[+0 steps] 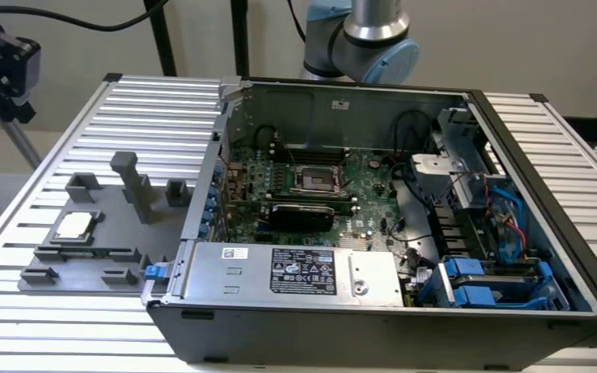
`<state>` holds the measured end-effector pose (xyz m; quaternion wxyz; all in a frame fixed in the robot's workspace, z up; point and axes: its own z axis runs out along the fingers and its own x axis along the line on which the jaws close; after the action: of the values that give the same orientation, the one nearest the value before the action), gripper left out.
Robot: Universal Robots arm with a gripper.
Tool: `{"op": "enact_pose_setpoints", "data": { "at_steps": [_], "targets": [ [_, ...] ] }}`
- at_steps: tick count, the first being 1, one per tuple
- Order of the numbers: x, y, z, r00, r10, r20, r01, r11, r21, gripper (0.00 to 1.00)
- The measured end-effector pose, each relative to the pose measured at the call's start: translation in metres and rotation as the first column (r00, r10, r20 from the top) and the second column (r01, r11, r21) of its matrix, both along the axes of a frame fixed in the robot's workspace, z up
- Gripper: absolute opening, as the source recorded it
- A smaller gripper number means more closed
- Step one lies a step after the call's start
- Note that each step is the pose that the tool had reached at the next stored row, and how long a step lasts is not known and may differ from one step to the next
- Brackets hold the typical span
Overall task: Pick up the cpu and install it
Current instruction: 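Pick up the cpu and move it towards the insertion slot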
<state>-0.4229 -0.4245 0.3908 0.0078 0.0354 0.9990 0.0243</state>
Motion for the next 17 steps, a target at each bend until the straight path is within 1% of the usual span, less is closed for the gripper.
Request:
{"op": "enact_pose_setpoints", "data": {
  "at_steps": [2, 3, 5, 6, 9, 11, 12, 17],
  "targets": [
    [0.000, 0.0000, 0.0000, 1.0000, 0.000, -0.0002, 0.000, 1.0000, 0.0000, 0.36],
    [0.000, 0.0000, 0.0000, 1.0000, 0.000, -0.0002, 0.000, 1.0000, 0.0000, 0.36],
    [0.000, 0.0000, 0.0000, 1.0000, 0.000, -0.0008, 0.000, 1.0000, -0.0001, 0.47],
    [0.000, 0.0000, 0.0000, 1.0000, 0.000, -0.0012, 0.000, 1.0000, -0.0001, 0.47],
    [0.000, 0.0000, -0.0003, 1.0000, 0.000, -0.0029, 0.000, 1.0000, -0.0008, 0.65],
    [0.000, 0.0000, -0.0024, 1.0000, 0.000, -0.0033, 0.000, 1.0000, -0.0013, 0.65],
    [0.000, 0.0000, -0.0043, 1.0000, 0.000, -0.0034, 0.000, 1.0000, -0.0014, 0.71],
    [0.000, -0.0002, -0.0133, 1.0000, 0.000, -0.0033, 0.000, 1.0000, -0.0013, 0.71]
  ]
}}
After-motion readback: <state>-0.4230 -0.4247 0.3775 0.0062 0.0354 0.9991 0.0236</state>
